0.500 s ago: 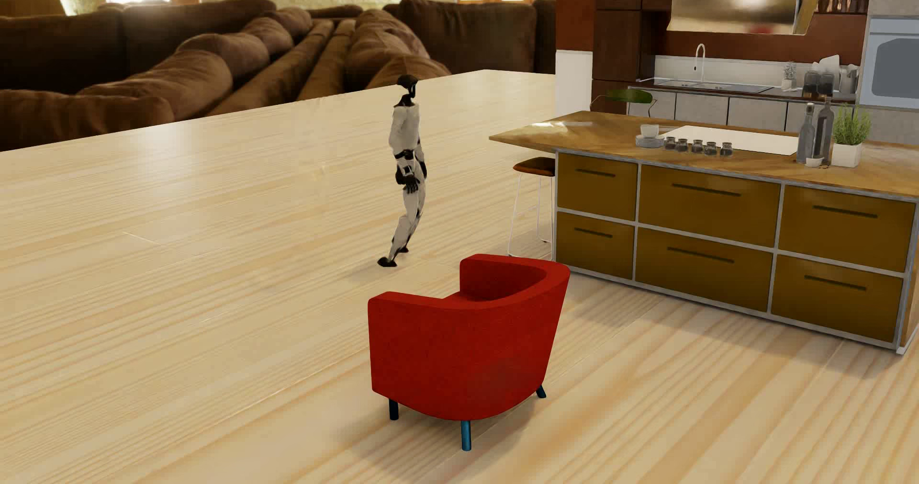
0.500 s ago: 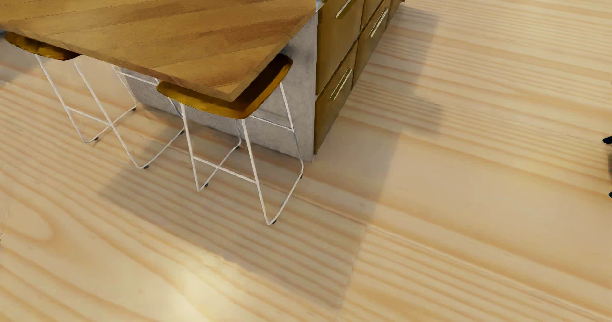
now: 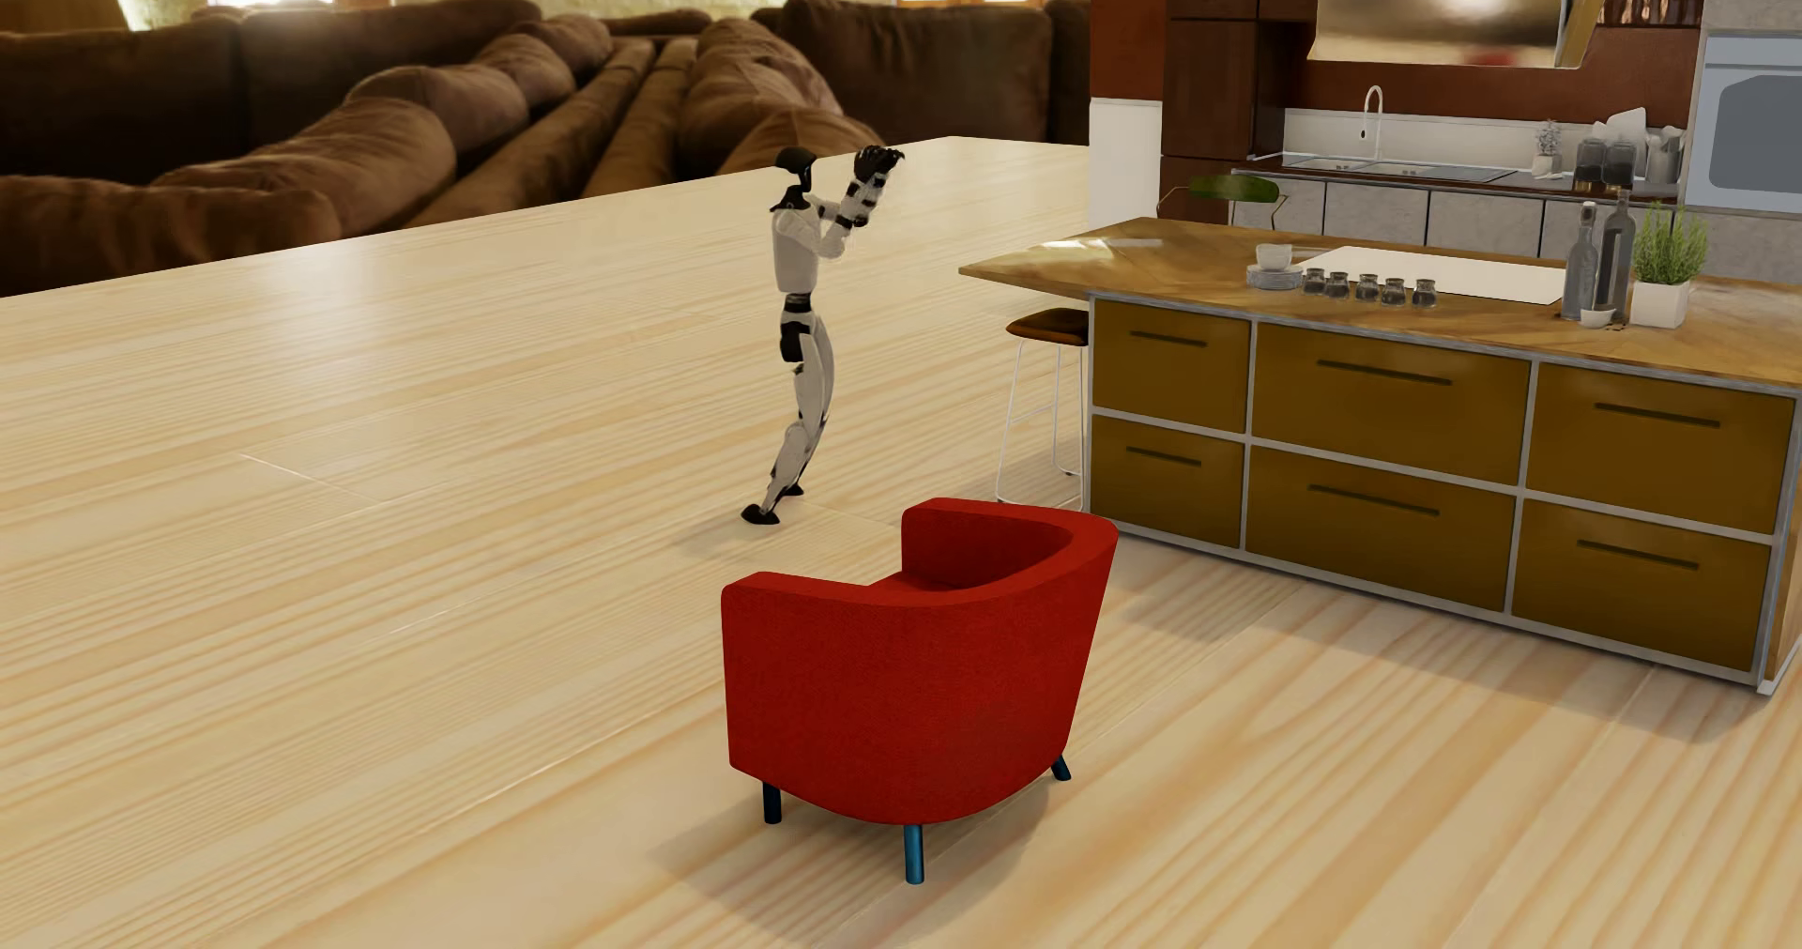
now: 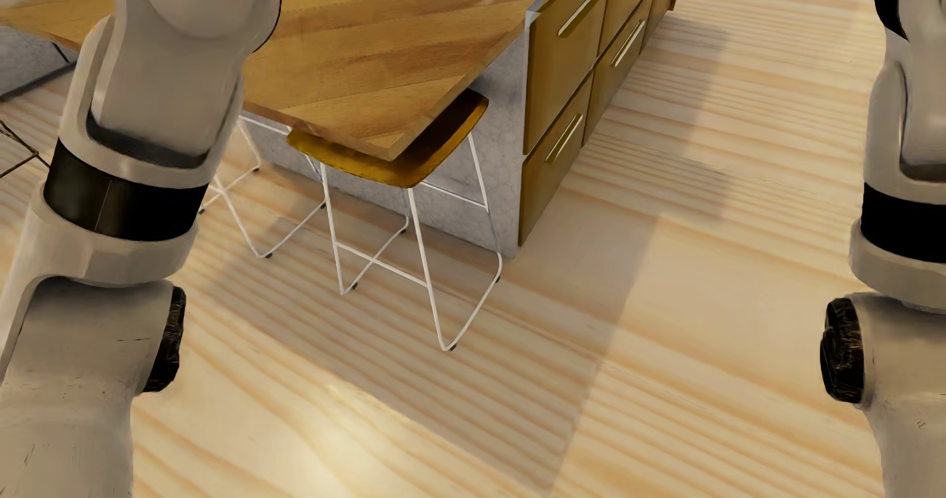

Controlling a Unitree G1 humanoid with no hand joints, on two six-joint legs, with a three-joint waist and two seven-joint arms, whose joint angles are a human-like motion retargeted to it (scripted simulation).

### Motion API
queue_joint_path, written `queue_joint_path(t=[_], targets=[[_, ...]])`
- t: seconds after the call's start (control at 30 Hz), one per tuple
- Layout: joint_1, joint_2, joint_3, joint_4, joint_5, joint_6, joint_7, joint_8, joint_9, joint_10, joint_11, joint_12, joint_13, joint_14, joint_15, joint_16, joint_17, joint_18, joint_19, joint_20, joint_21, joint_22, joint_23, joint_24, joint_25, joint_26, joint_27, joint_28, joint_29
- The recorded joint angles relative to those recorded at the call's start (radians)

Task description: Reach up

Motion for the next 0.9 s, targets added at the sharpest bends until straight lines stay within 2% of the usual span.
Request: queue_joint_path(t=[0.1, 0.2, 0.9], targets=[[0.010, 0.011, 0.013, -0.001, 0.000, 0.008, 0.000, 0.000, -0.026, -0.003, -0.008, -0.070, -0.066, -0.015, 0.009, 0.025, -0.020, 0.000, 0.000, 0.077, -0.065, -0.126, -0.092, 0.000, 0.000, 0.000, 0.000, 0.000, 0.000], [0.023, 0.025, 0.031, -0.004, -0.004, 0.014, 0.000, 0.000, -0.038, -0.004, -0.013, -0.066, -0.050, -0.023, 0.017, 0.050, -0.040, 0.000, 0.000, 0.079, -0.090, -0.185, -0.147, 0.000, 0.000, 0.000, 0.000, 0.000, 0.000], [0.003, 0.017, 0.027, -0.018, -0.017, 0.006, 0.000, 0.000, -0.039, 0.000, -0.014, -0.021, -0.022, -0.002, 0.023, 0.058, -0.048, 0.000, 0.000, 0.073, -0.091, -0.121, -0.067, 0.000, 0.000, 0.000, 0.000, 0.000, 0.000]])
